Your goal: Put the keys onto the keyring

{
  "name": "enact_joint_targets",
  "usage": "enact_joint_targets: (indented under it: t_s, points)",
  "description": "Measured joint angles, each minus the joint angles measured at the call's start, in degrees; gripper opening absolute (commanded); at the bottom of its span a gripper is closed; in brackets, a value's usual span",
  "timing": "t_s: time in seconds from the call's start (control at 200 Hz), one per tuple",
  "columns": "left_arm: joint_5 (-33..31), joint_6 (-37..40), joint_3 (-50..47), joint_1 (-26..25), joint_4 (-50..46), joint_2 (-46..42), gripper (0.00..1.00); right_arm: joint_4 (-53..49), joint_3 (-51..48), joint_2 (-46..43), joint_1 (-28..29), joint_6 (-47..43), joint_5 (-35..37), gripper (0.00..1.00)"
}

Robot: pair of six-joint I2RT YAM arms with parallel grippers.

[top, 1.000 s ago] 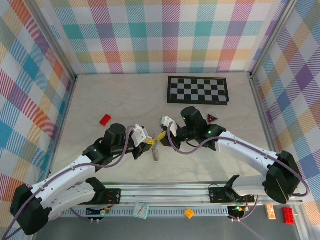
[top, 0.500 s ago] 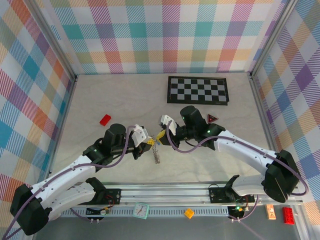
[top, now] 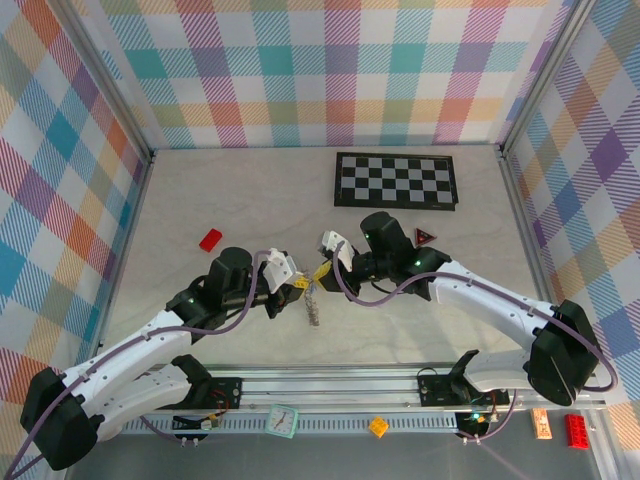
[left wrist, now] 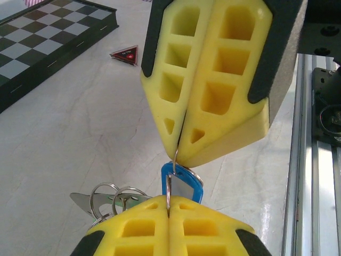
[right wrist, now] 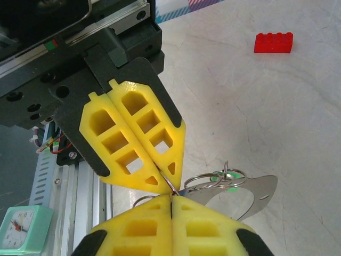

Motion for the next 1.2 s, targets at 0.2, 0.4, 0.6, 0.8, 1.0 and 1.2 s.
enact_joint_targets:
  t_s: [0.2,0.4,0.6,0.8,1.0,1.2]
  points:
    - [0.0,0.0,0.0,0.0,0.0,0.1,0.0,0.1,0.0,0.3,0.0,0.5,0.0,0.0]
    - [0.0,0.0,0.0,0.0,0.0,0.1,0.0,0.1,0.0,0.8,0.0,1.1,0.0,0.0]
    - [-0.4,-0.6,0.0,0.0,0.0,0.1,0.0,0.5,-0.5,0.0,0.2,-1.1,1.8,0.0]
    - [-0.3,-3.4,0.0,-0.2,-0.1,0.1,0.0,0.5,-2.0,-2.3,0.4,-11.3,5.9,0.0]
    - [-0.2,-6.3,0.0,-0.2,-0.1,0.1,0.0,0.6,-2.7,-2.3,1.9,-22.3,8.7,0.0]
    - [-0.2,-8.7,1.2,-0.2,-0.7,0.9,0.0,0.8,-2.7,-2.3,2.0,-27.4,9.4,0.0]
